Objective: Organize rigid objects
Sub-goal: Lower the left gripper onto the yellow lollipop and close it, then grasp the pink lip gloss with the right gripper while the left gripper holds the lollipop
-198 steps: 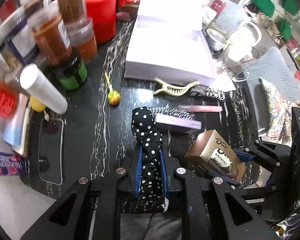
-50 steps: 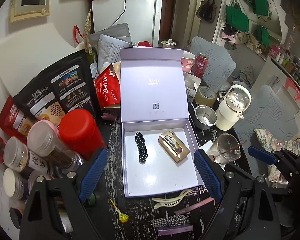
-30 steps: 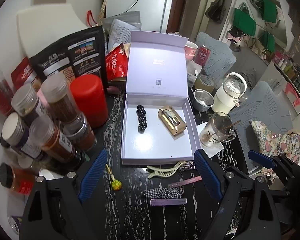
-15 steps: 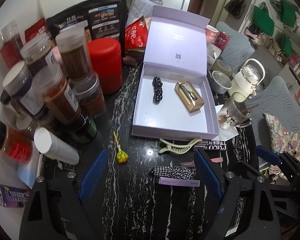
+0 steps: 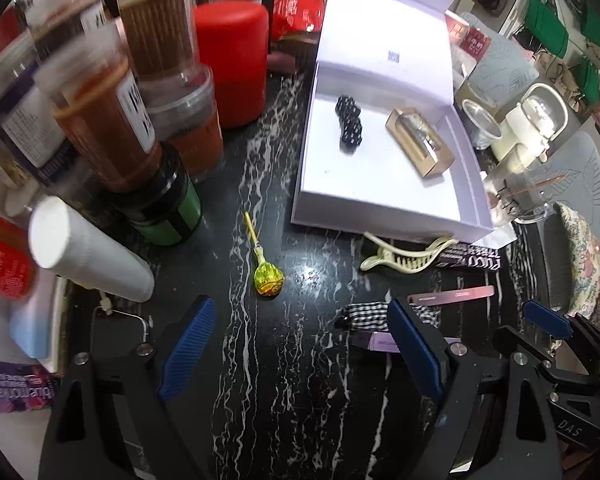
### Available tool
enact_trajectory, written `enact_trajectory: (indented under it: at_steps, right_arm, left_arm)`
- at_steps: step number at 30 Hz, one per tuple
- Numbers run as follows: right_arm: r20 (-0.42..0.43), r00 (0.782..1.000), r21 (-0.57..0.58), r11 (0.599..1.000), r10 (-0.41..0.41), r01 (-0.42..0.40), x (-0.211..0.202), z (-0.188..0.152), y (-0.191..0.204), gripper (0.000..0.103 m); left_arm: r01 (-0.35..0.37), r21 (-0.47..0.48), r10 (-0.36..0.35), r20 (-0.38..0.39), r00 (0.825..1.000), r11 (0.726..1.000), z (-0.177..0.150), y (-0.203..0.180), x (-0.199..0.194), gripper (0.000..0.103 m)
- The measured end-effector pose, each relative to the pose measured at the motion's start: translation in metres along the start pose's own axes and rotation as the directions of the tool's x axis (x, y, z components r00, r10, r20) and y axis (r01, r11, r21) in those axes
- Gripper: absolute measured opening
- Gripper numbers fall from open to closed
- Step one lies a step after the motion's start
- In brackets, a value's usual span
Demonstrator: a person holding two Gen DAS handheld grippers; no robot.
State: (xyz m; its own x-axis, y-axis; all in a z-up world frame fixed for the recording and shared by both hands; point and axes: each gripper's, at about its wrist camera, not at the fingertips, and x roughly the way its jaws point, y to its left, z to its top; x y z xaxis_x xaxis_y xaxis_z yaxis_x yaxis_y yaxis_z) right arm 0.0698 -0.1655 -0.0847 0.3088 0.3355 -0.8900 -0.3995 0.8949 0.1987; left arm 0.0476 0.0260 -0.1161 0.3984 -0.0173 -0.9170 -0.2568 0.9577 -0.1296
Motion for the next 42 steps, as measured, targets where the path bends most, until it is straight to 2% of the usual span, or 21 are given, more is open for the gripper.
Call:
enact_trajectory:
  at_steps: [5, 8, 11, 18, 20, 22, 24, 27, 34, 42]
  right_arm:
    - [-0.017, 1.0, 0.043, 0.999, -0.008, 0.008, 0.018, -0.009, -0.004, 0.067]
    - [-0.031, 0.999, 0.073, 0.997, -0.015, 0.018, 0.029, -0.013, -0.008, 0.067]
    - [-0.041, 0.999, 0.095, 0.995, -0.03, 0.034, 0.037, -0.015, -0.011, 0.067]
    - [-0.047, 0.998, 0.161, 0.985, -0.047, 0.054, 0.052, -0.015, -0.019, 0.067]
    - [-0.038, 0.998, 0.186, 0.981, -0.053, 0.059, 0.057, -0.014, -0.021, 0.067]
    - [-0.045, 0.998, 0.213, 0.975, -0.053, 0.061, 0.061, -0.012, -0.025, 0.067]
    - [-0.055, 0.998, 0.256, 0.965, -0.041, 0.054, 0.065, -0.009, -0.03, 0.067]
    - [-0.066, 0.997, 0.303, 0.952, -0.028, 0.047, 0.07, -0.005, -0.036, 0.067]
    - [-0.12, 0.991, 0.375, 0.921, -0.064, 0.105, 0.083, 0.0, -0.047, 0.067]
    - [-0.14, 0.989, 0.539, 0.833, -0.056, 0.123, 0.094, -0.003, -0.068, 0.067]
  left_arm:
    - [0.012, 0.002, -0.012, -0.043, 0.999, 1.0, -0.001, 0.007, 0.028, 0.074]
    - [0.014, 0.005, -0.014, -0.055, 0.998, 1.0, 0.0, 0.01, 0.042, 0.071]
    - [0.014, 0.01, -0.013, -0.06, 0.998, 1.0, 0.001, 0.012, 0.055, 0.061]
    - [0.028, -0.004, -0.028, -0.079, 0.996, 1.0, 0.007, 0.018, 0.076, 0.058]
    - [0.018, 0.011, -0.017, -0.084, 0.996, 1.0, 0.009, 0.017, 0.081, 0.048]
    - [0.021, 0.006, -0.021, -0.092, 0.996, 1.0, 0.011, 0.019, 0.086, 0.048]
    - [0.014, -0.006, -0.014, -0.099, 0.995, 1.0, 0.013, 0.022, 0.091, 0.036]
    - [-0.001, -0.019, -0.001, -0.103, 0.995, 1.0, 0.015, 0.025, 0.095, 0.025]
    - [0.012, -0.003, -0.012, -0.128, 0.992, 1.0, 0.022, 0.025, 0.098, 0.025]
    - [0.025, 0.049, -0.018, -0.133, 0.991, 0.998, 0.025, 0.029, 0.089, 0.025]
